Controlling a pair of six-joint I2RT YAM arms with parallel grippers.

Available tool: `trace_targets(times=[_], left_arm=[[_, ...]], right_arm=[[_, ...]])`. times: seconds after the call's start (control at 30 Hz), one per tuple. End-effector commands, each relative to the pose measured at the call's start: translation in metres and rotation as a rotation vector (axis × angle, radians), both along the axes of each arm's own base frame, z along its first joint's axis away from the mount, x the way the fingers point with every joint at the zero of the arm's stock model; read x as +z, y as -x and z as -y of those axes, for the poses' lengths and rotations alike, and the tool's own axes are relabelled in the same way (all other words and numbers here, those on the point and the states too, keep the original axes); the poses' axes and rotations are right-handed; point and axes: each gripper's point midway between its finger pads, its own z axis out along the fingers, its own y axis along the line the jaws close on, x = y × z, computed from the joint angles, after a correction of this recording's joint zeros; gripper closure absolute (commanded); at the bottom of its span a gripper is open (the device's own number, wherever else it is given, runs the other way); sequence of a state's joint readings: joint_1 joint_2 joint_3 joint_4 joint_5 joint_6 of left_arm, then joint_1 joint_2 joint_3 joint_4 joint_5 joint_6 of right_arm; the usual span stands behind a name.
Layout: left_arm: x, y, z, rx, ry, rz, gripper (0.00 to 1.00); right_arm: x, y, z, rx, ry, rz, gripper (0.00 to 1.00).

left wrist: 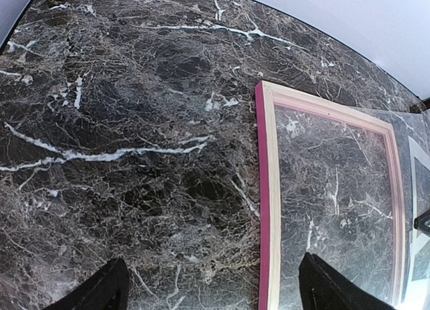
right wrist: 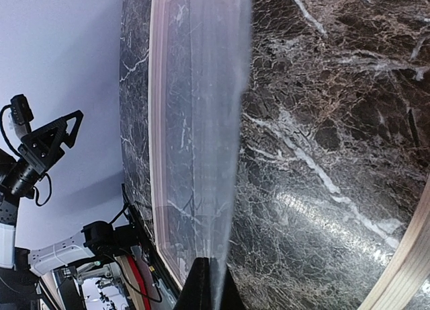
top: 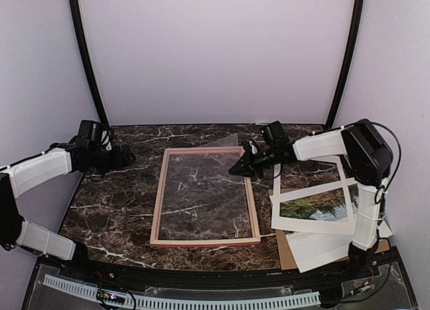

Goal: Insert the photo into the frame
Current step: Place the glass panel on the frame body.

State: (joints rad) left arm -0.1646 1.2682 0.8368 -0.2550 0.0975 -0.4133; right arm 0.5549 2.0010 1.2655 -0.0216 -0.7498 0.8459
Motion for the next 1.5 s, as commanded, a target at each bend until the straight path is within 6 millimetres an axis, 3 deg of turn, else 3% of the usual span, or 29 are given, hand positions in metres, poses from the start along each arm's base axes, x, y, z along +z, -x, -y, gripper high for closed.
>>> trace_targets(times=[0.0,1.47], left_arm=[[0.0125,-0.0059,0.0078,-0.028,0.009,0.043,0.10],[0.0097,-0.0033,0.0166,-0.054,0.010,0.032,0.10]], right_arm=[[0.0125,-0.0063,0.0010,0.004,-0.005,0.044,1.00],[0.0054,-0.0003,0.0061,0.030,0.028,0.046,1.00]])
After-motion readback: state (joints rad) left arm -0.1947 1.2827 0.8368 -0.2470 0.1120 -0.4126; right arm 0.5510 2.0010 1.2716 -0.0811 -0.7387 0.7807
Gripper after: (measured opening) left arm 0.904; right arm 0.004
